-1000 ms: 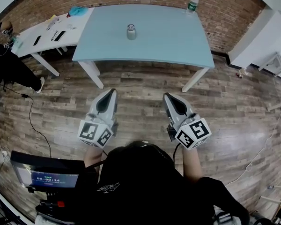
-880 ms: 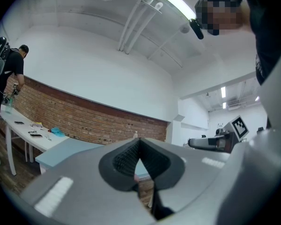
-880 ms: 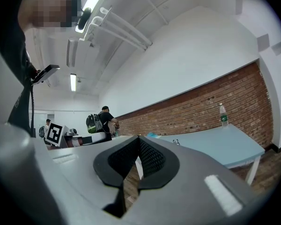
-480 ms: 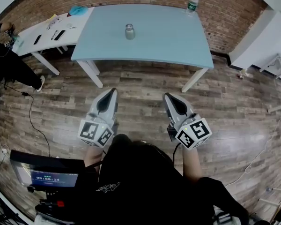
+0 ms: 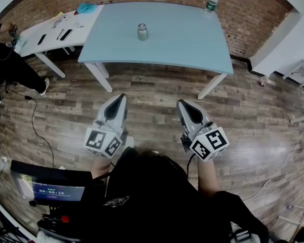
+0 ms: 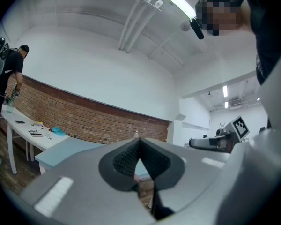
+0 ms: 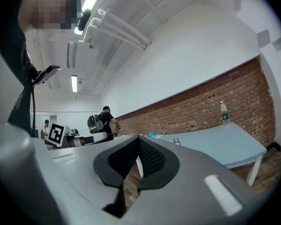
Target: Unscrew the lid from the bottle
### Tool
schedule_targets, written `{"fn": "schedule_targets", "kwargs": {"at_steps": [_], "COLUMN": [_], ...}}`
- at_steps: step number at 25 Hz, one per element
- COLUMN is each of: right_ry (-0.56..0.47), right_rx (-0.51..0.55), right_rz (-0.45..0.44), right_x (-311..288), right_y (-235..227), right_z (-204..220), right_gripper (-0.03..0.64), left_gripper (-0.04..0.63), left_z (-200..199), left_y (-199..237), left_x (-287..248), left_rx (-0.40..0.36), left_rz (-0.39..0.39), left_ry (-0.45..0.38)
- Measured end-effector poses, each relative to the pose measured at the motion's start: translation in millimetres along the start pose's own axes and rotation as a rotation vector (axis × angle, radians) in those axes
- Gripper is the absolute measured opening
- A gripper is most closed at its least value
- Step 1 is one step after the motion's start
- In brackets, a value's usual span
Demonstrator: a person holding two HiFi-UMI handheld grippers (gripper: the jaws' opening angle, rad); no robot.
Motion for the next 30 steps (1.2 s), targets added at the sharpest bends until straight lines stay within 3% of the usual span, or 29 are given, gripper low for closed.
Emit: {"fn": "schedule_targets", "kwargs": {"at_steps": [30], "right_ry": [0.002], "right_rx": [0.019], "right_rz": [0.061], "right_x": [-77], "right_y": [13], "right_z": [-3], "right_gripper": [0.002], "left_gripper": [0.000], "left_z": [-5], "left_y": [82], "left_x": [-30], "left_rx": [0.025], "left_rz": [0.066], "left_ry": [-0.008]}}
Point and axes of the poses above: the fingertips, and each gripper's own axes: x backward along the fingers, y to its left, z out of its underside, the point moved 3 cm from there along x, backward along the fingers, and after that the axes turned 5 degrees about -x, right-handed, at the moved point
